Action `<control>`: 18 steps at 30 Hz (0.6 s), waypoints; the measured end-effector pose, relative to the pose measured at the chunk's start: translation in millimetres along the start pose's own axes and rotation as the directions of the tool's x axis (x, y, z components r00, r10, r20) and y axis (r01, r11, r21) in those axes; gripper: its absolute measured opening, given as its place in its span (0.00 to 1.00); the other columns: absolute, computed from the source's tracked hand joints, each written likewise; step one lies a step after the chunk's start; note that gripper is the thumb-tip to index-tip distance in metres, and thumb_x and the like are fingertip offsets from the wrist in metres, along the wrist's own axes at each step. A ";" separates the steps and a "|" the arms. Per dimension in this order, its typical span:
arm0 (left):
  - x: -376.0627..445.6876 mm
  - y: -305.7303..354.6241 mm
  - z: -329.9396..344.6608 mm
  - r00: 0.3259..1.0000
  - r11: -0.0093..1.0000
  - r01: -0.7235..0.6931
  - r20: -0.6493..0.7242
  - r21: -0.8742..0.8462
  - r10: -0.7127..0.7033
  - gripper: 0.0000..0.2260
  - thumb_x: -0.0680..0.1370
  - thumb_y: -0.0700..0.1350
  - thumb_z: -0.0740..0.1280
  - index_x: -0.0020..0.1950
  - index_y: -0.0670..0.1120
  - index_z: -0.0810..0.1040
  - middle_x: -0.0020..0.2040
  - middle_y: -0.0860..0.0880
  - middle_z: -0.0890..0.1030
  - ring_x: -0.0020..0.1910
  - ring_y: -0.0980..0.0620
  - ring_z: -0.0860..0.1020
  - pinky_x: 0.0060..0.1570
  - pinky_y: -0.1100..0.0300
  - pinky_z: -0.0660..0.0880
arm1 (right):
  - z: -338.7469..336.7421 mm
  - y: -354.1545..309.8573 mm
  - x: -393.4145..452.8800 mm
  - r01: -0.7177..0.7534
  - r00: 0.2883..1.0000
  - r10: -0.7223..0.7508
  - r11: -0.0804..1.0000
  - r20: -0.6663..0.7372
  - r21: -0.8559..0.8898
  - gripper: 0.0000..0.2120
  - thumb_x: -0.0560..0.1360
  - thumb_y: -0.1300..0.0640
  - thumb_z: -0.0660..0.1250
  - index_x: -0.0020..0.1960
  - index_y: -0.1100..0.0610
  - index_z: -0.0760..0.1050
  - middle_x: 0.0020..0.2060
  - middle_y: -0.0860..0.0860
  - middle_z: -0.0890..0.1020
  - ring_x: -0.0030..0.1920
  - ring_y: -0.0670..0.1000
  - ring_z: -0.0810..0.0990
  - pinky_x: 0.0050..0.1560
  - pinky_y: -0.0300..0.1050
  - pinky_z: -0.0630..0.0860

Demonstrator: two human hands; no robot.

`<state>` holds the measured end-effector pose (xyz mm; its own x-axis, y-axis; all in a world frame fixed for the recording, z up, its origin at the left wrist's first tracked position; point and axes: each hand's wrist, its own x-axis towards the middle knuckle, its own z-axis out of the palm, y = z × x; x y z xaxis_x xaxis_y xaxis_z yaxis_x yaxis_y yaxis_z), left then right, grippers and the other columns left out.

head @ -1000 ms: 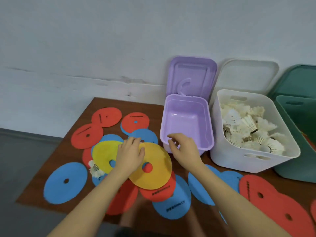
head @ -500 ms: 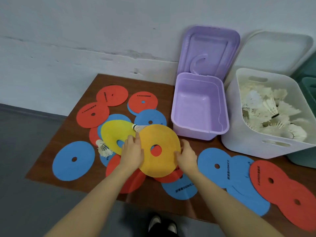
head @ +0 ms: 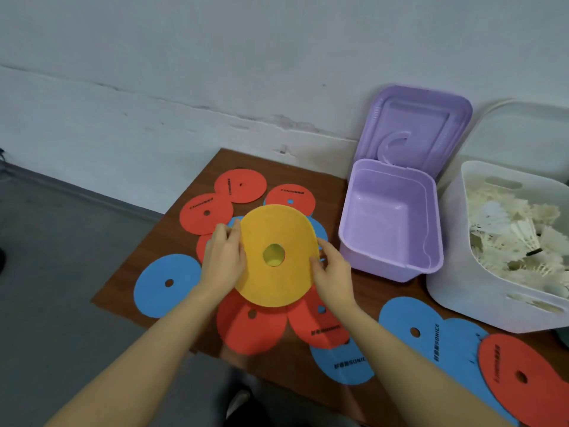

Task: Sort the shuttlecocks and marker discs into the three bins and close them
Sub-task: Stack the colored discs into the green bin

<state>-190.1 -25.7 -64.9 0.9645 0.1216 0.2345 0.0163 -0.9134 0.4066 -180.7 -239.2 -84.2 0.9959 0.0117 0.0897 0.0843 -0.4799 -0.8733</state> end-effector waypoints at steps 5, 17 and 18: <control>26.7 -45.2 1.6 1.000 1.000 -0.013 0.019 0.005 0.013 0.23 0.71 0.31 0.67 0.67 0.33 0.69 0.43 0.38 0.73 0.40 0.38 0.73 0.38 0.48 0.70 | 41.4 -15.6 11.8 -0.067 0.997 0.066 0.997 -0.032 -0.025 0.19 0.75 0.64 0.63 0.65 0.55 0.71 0.35 0.43 0.73 0.34 0.45 0.73 0.39 0.46 0.73; 49.7 -109.2 32.3 0.891 0.994 0.011 0.449 0.108 -0.059 0.24 0.80 0.48 0.58 0.74 0.42 0.58 0.63 0.42 0.70 0.62 0.42 0.69 0.59 0.48 0.65 | 118.3 8.4 -8.3 -0.387 0.914 0.349 0.903 -0.208 -0.189 0.18 0.73 0.59 0.66 0.63 0.58 0.72 0.52 0.55 0.77 0.52 0.57 0.75 0.54 0.53 0.71; 50.2 -110.6 32.4 0.885 0.996 0.007 0.463 0.086 -0.046 0.24 0.81 0.48 0.58 0.74 0.42 0.58 0.63 0.42 0.71 0.62 0.42 0.69 0.60 0.47 0.64 | 120.0 7.8 -8.5 -0.424 0.900 0.380 0.876 -0.211 -0.229 0.20 0.73 0.58 0.67 0.64 0.58 0.71 0.55 0.56 0.75 0.55 0.58 0.73 0.57 0.53 0.68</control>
<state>-135.0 68.9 -126.7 0.9751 -0.0298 -0.2197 0.0457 -0.9426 0.3307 -184.5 -137.7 -149.2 0.9218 -0.3574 -0.1502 -0.3558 -0.6264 -0.6936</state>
